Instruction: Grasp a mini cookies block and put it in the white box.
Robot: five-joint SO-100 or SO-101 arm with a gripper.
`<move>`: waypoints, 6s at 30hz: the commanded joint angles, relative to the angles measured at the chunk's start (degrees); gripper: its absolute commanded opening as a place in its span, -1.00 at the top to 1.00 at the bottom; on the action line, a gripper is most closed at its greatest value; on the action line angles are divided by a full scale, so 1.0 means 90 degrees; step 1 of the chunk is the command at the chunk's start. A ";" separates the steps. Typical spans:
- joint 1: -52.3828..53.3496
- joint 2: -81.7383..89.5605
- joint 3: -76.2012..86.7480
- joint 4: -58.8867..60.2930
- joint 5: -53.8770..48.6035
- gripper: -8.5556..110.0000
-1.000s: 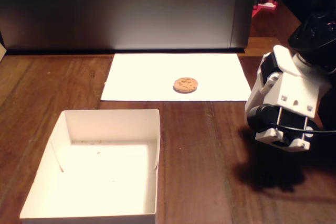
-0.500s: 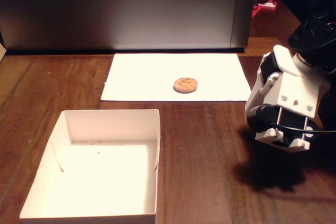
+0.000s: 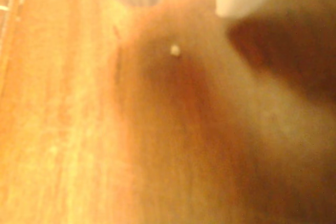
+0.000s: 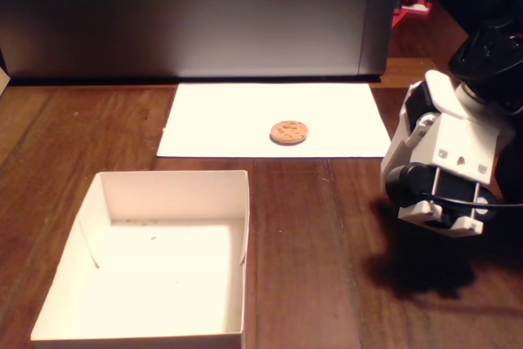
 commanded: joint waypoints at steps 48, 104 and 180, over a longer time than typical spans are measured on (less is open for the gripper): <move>0.2646 -1.0020 -1.0176 0.1006 0.0146 0.60; 0.2334 -1.2451 -1.0459 0.0391 0.0645 0.34; 0.2236 -1.3730 -1.0889 0.0010 0.0566 0.36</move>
